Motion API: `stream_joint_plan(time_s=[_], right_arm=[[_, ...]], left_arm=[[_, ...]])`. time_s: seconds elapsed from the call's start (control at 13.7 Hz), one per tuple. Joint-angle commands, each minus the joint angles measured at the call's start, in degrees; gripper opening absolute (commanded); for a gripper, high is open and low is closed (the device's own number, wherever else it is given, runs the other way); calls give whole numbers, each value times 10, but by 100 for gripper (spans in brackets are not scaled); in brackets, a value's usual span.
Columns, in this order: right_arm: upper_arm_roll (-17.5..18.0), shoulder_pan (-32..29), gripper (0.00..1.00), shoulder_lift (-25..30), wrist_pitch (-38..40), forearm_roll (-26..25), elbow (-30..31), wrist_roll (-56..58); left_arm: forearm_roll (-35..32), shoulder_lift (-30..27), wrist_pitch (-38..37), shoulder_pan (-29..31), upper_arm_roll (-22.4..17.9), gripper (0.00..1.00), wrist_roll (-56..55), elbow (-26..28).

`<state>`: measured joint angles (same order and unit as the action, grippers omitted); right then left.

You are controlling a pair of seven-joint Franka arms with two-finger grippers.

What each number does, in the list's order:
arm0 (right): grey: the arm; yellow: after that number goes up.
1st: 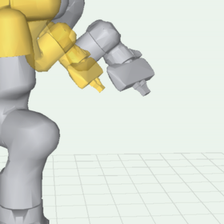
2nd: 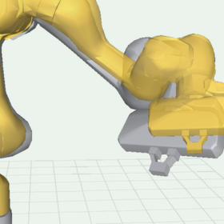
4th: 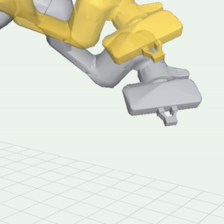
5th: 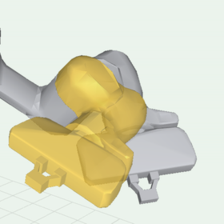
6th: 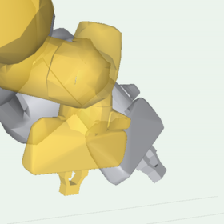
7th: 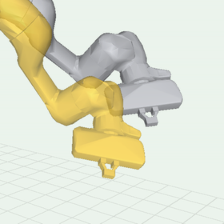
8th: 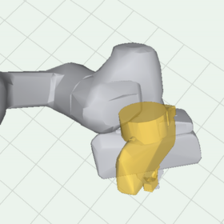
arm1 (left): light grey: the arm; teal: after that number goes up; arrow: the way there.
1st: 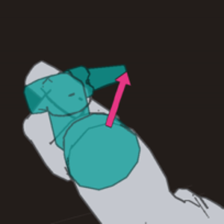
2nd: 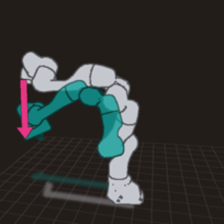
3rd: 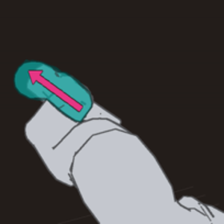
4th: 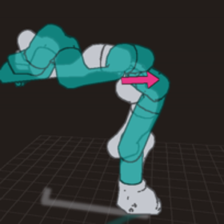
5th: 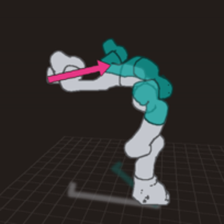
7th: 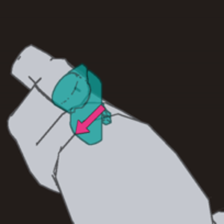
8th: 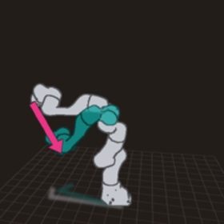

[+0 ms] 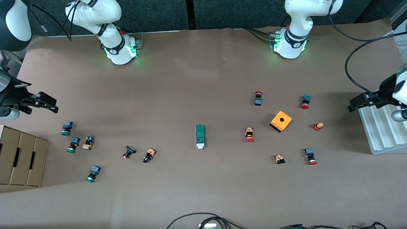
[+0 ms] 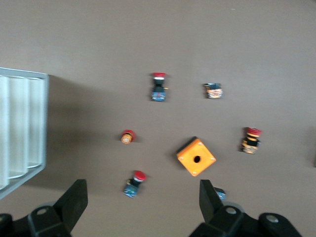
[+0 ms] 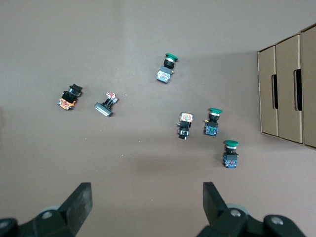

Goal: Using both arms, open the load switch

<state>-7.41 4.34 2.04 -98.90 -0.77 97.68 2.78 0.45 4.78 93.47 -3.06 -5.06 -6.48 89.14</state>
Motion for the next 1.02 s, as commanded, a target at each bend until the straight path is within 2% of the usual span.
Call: stream_joint_plan(time_s=[0.0, 0.95], right_arm=[[-2, 4, 100, 0, -7, -7, -1, 2], [-2, 3, 100, -5, -5, -7, -8, 7]], left_arm=[[-15, 1, 0, 0, 1, 100, 2, -5], [-14, 3, -1, -7, 8, 100, -2, -20]])
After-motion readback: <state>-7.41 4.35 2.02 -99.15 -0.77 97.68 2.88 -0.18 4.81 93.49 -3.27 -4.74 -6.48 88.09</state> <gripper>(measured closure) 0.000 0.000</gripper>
